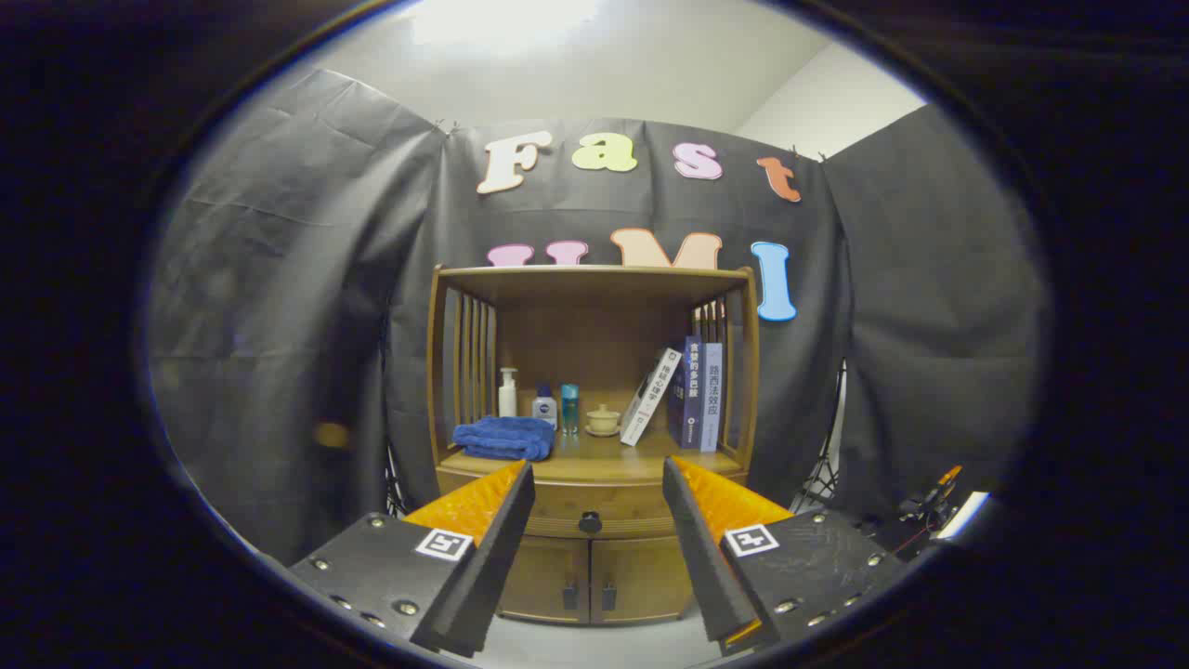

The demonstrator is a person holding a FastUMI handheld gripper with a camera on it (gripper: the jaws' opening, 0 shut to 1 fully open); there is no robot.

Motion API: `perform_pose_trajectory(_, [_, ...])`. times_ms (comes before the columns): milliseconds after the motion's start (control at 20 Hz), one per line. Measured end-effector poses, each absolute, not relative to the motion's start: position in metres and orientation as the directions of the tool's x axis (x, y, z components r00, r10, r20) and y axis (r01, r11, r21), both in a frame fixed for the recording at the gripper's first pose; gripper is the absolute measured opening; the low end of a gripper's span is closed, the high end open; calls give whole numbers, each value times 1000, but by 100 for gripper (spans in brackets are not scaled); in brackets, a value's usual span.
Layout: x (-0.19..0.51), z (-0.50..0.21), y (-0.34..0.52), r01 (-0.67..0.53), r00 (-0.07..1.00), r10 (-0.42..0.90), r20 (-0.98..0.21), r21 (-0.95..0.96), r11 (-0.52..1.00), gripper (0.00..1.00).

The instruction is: Pull open the drawer, take out the items inside it, and place them on the countertop above the cabinet.

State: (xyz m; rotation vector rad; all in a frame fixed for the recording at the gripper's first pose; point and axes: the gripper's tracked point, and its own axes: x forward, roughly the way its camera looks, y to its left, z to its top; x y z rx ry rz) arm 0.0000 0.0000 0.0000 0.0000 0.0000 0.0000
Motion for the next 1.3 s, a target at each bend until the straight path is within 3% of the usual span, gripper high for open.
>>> perform_pose_trajectory(900, [15,-8,-5,25,1000,-25,-9,-30,999,84])
perform_pose_trajectory(1300, [56,-22,-2,59,998,-59,0,-81,995,83])
